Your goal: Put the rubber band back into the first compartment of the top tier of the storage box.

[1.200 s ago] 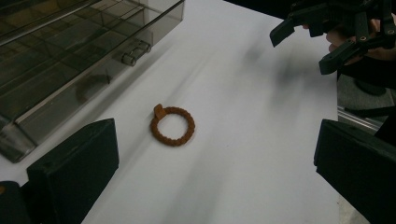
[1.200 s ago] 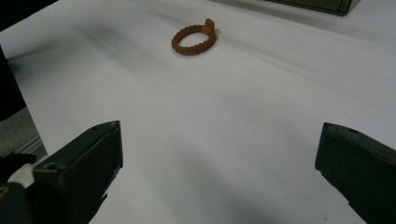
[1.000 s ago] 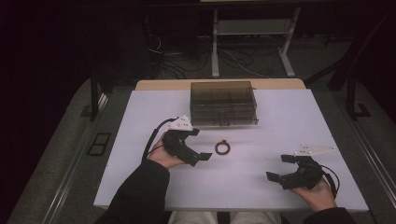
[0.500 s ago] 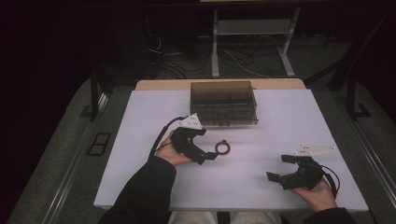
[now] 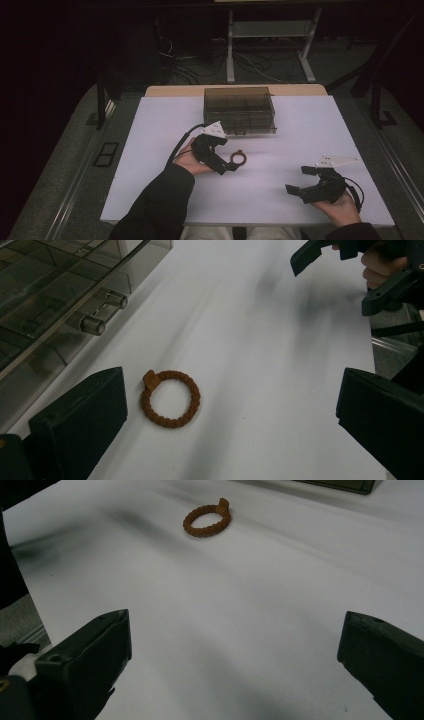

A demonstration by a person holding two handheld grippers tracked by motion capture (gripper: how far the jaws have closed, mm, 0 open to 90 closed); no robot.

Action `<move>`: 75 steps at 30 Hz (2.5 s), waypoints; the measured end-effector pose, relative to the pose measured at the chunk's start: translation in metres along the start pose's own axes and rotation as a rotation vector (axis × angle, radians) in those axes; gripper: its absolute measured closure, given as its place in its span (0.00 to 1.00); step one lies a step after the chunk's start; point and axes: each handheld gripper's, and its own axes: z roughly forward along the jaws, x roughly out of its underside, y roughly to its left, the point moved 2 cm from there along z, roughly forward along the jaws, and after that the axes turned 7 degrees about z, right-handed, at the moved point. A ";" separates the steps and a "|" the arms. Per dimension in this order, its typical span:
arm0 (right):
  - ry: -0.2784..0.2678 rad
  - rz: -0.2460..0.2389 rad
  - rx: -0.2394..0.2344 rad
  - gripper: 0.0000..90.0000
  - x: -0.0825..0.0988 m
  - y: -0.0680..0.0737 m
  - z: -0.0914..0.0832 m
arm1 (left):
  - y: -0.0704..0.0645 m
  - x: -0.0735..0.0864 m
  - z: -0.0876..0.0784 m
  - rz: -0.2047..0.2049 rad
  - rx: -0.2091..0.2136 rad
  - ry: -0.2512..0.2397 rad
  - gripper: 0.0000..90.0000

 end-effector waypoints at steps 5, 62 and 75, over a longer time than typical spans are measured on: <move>0.003 -0.001 0.000 0.00 0.000 0.000 0.000 | 0.002 -0.001 0.007 0.004 0.008 0.010 0.00; 0.015 -0.015 -0.005 0.00 0.001 0.000 0.002 | 0.020 0.021 0.071 0.004 0.069 0.196 0.16; 0.018 -0.012 -0.006 0.00 0.001 0.000 0.002 | 0.024 0.022 0.073 -0.020 0.073 0.188 0.34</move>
